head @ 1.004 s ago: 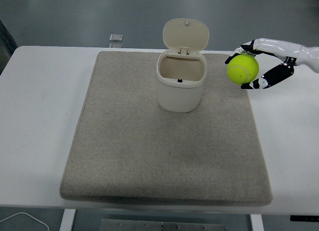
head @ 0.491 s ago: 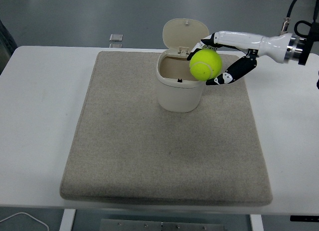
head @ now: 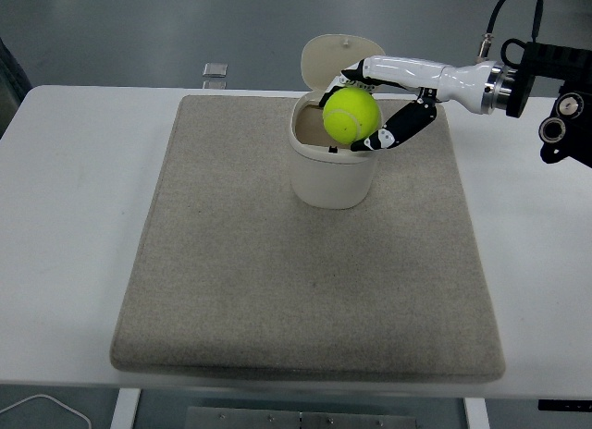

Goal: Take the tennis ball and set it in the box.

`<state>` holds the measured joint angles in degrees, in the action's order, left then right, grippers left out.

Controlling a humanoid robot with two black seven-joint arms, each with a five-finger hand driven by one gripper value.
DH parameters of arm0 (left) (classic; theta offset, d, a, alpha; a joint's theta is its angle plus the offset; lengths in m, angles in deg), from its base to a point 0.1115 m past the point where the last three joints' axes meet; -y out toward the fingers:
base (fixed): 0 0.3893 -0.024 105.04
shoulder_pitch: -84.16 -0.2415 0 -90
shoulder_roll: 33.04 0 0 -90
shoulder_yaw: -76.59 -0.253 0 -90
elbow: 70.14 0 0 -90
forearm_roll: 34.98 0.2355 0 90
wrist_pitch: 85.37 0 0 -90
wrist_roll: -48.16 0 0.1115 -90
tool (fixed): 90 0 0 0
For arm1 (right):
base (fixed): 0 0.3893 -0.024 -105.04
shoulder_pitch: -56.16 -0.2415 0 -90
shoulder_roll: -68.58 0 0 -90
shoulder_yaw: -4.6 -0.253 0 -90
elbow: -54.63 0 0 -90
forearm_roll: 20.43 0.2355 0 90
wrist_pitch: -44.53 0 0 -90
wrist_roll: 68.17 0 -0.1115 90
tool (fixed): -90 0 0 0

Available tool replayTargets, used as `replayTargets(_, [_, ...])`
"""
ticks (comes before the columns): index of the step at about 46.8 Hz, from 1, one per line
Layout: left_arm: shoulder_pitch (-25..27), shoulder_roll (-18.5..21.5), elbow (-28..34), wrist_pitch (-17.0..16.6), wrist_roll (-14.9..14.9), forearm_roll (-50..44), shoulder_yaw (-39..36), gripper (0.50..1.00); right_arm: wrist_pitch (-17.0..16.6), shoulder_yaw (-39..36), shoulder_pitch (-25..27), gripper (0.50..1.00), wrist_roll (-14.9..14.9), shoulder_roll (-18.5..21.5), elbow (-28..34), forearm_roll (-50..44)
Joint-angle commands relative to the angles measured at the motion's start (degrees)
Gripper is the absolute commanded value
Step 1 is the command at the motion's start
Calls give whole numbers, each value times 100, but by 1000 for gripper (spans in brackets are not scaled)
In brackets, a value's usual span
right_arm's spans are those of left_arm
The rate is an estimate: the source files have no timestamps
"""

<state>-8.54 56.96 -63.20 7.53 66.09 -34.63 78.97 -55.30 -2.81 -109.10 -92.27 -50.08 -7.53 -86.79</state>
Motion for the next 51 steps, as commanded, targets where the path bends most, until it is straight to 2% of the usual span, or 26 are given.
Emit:
replayTargets(1, [-3, 0, -8, 0, 0, -8, 0, 992, 16, 2, -6, 509, 63, 1, 29, -18])
replayTargets(15, [-3, 0, 1, 0, 0, 0, 0, 990, 157, 29, 3, 582, 90, 27, 73, -44])
replayTargets(23, [-3, 0, 1, 0, 0, 0, 0, 992, 210, 38, 11, 619, 90, 308, 126, -44])
replayTargets(25, [-3, 0, -8, 8, 0, 0, 0, 992, 236, 38, 20, 647, 90, 309, 126, -44])
replayTargets(38, [-3, 0, 1, 0, 0, -8, 0, 992, 236, 73, 29, 690, 90, 317, 213, -26])
replayTargets(42, [-3, 0, 1, 0, 0, 0, 0, 990, 236, 81, 29, 719, 90, 317, 240, -26])
replayTargets(47, [6, 0, 1, 0, 0, -8, 0, 992, 227, 90, 38, 725, 90, 309, 249, -26])
replayTargets(51, [-3, 0, 1, 0, 0, 0, 0, 992, 227, 90, 29, 760, 90, 309, 249, -26])
